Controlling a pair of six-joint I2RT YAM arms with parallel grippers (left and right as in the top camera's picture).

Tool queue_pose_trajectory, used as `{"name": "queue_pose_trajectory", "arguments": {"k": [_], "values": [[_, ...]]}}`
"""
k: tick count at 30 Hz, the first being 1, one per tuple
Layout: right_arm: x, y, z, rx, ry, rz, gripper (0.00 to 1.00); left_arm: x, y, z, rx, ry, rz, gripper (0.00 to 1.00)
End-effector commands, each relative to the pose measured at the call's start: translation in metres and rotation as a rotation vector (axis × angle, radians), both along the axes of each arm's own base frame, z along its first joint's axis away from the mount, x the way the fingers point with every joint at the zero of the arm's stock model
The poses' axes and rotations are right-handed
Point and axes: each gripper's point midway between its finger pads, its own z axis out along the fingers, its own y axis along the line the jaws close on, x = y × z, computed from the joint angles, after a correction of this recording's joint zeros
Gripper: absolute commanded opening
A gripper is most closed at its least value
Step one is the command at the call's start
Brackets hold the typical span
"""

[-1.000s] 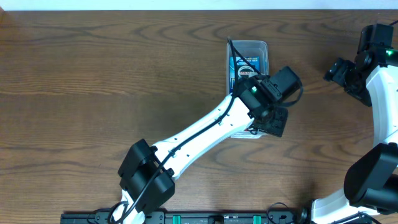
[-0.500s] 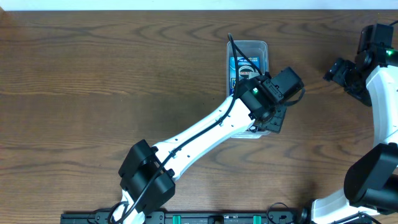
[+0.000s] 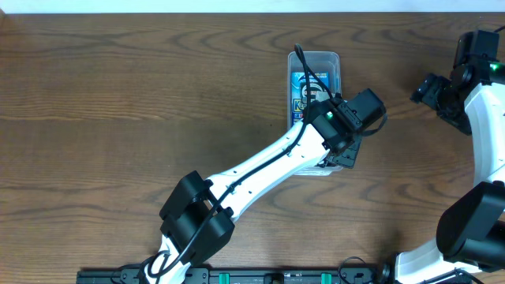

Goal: Pack container
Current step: 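Open the left gripper to release the bottle in the container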

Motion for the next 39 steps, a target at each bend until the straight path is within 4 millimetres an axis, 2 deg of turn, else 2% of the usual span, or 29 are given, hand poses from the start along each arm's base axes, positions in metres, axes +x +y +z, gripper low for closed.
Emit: {"name": "queue_pose_trajectory", "arguments": {"k": [1,7,21,31,39], "values": [[-0.001,-0.002,-0.001,-0.002,0.003,-0.007,0.99,0.006,-0.001,0.001,0.005,-0.018,0.015,0.60],[-0.001,-0.002,-0.001,-0.002,0.003,-0.007,0.99,0.011,0.006,-0.002,0.048,-0.045,0.029,0.59],[-0.001,-0.002,-0.001,-0.002,0.003,-0.007,0.99,0.034,0.055,-0.007,0.180,-0.053,0.122,0.59],[-0.001,-0.002,-0.001,-0.002,0.003,-0.007,0.99,0.045,0.080,-0.009,0.210,-0.020,0.192,0.59],[-0.001,-0.002,-0.001,-0.002,0.003,-0.007,0.99,0.046,0.085,-0.010,0.220,-0.011,0.201,0.59]]}}
